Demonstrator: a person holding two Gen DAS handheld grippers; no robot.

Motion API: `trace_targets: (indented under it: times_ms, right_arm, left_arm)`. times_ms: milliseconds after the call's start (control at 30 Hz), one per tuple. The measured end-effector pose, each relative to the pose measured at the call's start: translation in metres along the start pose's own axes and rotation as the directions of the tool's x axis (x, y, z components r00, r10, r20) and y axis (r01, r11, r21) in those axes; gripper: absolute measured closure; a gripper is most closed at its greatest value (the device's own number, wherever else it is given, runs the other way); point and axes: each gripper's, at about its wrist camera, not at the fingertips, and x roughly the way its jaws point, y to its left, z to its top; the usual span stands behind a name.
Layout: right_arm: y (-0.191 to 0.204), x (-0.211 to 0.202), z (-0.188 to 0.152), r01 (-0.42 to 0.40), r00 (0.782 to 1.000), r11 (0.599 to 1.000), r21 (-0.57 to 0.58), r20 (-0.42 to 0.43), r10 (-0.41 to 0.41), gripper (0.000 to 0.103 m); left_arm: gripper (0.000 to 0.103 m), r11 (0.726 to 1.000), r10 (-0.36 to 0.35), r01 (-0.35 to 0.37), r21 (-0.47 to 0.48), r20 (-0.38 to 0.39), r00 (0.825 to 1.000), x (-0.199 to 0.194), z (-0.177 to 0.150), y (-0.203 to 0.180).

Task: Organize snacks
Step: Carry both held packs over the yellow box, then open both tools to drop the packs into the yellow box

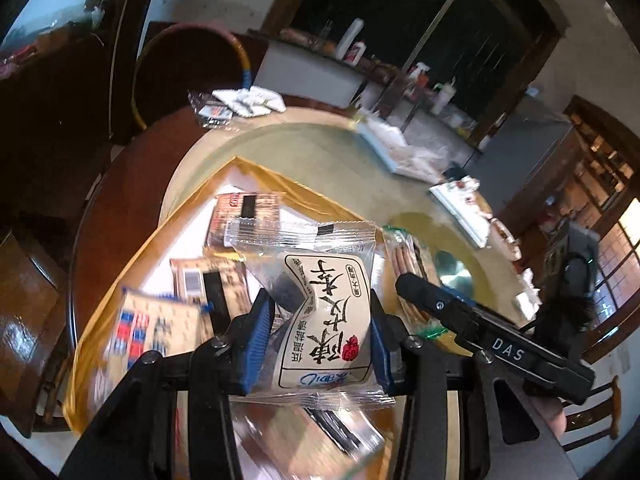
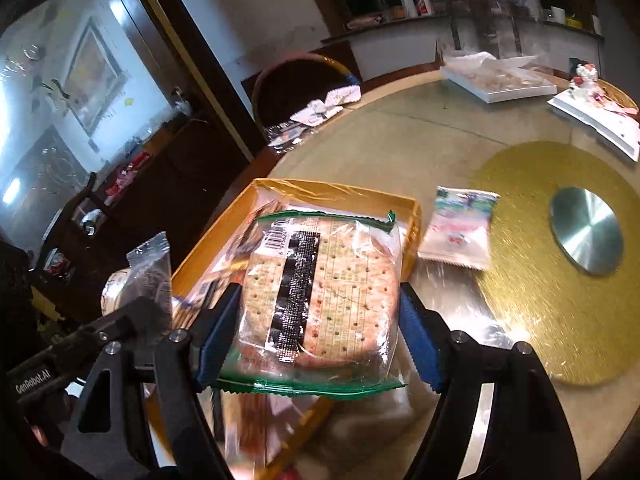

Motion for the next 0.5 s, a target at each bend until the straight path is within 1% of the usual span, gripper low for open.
trace_targets:
  times_ms: [67, 100, 200, 267, 300, 400, 500]
  right_arm:
    - [0.003, 0.013, 0.009, 0.014, 1.0, 1.0, -0.012, -0.006, -0.015, 0.027]
    - [0.003, 0.02, 0.014, 0.028, 1.0, 0.999, -0.016, -0.014, -0.028, 0.027]
    - [0.004, 0.038, 0.022, 0.041, 0.998, 0.999, -0.023, -0.041, -0.042, 0.027]
    - [0.002, 0.045, 0.023, 0.057, 0.997, 0.998, -0.023, -0.051, -0.058, 0.026]
    - [0.001, 0.048, 0.024, 0.051, 0.997, 0.999, -0.017, -0.057, -0.052, 0.026]
    - [-0.004, 0.057, 0.022, 0.039, 0.996, 0.999, 0.008, -0.083, -0.038, 0.026]
    - [-0.002, 0.059, 0.021, 0.056, 0.995, 0.998, -0.009, -0.083, -0.057, 0.026]
  left_arm:
    - [0.059, 0.999, 0.034, -0.034, 0.003, -0.017, 0.999, 0.014, 0.006, 0.003]
    - [0.059, 0.999, 0.05, -0.05, 0.007, -0.039, 0.998, 0.023, 0.009, 0.005]
    - [0.059, 0.996, 0.087, -0.087, 0.006, -0.079, 0.993, 0.035, 0.01, 0.013]
    - [0.059, 0.996, 0.093, -0.094, -0.001, -0.098, 0.991, 0.041, 0.008, 0.017]
    - [0.059, 0.996, 0.092, -0.092, 0.002, -0.109, 0.99, 0.043, 0.007, 0.017]
    - [0.059, 0.995, 0.103, -0.102, 0.014, -0.12, 0.987, 0.044, 0.002, 0.017]
    - [0.059, 0.994, 0.109, -0.107, 0.018, -0.119, 0.987, 0.042, 0.002, 0.015]
